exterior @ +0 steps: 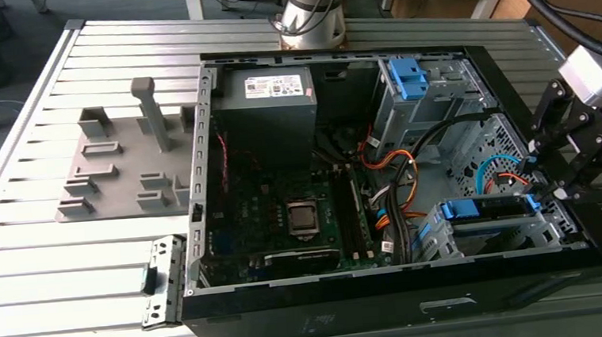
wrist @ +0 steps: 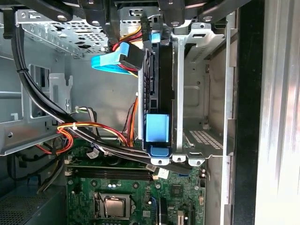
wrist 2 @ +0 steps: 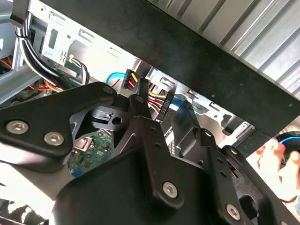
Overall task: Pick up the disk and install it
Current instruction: 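Insert the first disk wire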
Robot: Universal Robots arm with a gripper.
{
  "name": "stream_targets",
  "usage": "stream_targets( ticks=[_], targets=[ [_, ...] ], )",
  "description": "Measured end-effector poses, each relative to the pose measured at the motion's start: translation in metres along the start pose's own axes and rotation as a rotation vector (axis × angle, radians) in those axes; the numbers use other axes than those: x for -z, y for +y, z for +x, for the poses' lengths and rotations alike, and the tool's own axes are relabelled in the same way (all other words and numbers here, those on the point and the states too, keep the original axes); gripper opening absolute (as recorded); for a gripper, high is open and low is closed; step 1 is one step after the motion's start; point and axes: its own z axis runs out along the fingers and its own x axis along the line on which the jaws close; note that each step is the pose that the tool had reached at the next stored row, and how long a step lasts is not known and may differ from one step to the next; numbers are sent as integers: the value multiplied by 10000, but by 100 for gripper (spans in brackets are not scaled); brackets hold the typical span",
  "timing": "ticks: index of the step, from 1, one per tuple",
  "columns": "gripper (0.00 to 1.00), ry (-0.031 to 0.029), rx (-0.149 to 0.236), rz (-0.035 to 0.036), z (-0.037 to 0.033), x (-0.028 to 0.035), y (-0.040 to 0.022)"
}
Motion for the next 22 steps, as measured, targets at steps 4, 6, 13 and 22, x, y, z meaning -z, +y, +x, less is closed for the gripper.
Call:
stream_targets(
  ticks=[4, 6, 13, 22],
  targets=[
    [45, 3, 0, 0, 0, 0, 0],
    [40, 6, -1, -1, 0, 0, 0],
    [16, 13, -2, 0, 0, -1, 0],
    [16, 22, -2, 0, 0, 0, 0]
  ],
)
